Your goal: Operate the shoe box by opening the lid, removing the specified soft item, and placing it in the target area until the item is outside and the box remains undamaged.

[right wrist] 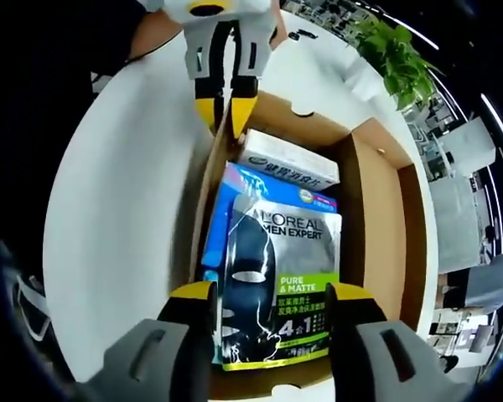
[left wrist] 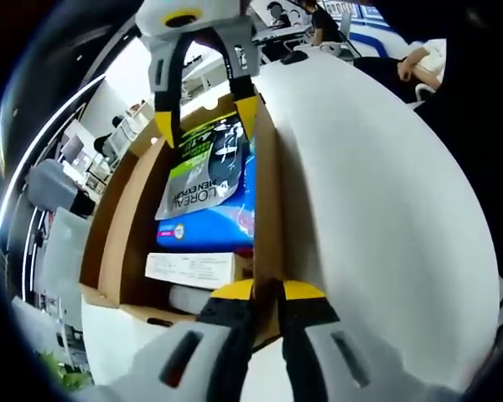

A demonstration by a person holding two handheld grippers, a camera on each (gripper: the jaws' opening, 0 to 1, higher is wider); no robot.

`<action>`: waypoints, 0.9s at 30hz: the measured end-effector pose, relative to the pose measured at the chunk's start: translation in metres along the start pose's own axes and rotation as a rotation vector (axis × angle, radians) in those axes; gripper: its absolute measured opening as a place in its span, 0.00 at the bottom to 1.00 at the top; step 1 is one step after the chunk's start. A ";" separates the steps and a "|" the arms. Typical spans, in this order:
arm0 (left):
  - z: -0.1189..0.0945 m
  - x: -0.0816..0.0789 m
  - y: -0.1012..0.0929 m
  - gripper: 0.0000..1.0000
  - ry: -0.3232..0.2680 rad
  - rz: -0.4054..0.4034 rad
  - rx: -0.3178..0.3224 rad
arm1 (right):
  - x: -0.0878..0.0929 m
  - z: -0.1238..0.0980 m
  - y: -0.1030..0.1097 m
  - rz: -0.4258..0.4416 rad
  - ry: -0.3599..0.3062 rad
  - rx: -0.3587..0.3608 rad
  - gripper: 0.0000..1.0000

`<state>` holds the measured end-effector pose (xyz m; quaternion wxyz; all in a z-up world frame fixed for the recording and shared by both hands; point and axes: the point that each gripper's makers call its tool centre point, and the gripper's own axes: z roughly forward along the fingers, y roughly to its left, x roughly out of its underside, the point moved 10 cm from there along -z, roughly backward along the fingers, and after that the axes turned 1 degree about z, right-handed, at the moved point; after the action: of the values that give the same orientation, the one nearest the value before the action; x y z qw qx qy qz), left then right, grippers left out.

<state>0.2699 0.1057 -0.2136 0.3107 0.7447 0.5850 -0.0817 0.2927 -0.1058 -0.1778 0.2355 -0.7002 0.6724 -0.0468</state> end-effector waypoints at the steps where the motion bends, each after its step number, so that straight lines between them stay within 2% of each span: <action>1: 0.000 0.000 0.000 0.10 0.000 0.001 0.000 | -0.001 0.001 0.000 -0.003 0.004 0.007 0.53; 4: -0.001 0.000 -0.001 0.10 -0.001 0.005 0.000 | -0.002 0.002 0.003 -0.004 0.026 0.040 0.52; 17: 0.000 -0.001 0.000 0.10 -0.001 0.014 0.003 | -0.005 0.005 0.009 -0.017 0.038 0.123 0.51; 22: 0.000 -0.001 0.000 0.10 0.002 0.017 0.003 | -0.005 0.012 0.011 -0.025 0.048 0.125 0.47; 27: 0.000 -0.001 0.000 0.10 0.002 0.017 0.003 | -0.007 0.011 0.011 -0.042 0.053 0.141 0.48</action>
<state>0.2693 0.1055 -0.2133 0.3099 0.7500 0.5789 -0.0792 0.2864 -0.0963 -0.1899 0.2654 -0.6944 0.6585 -0.1173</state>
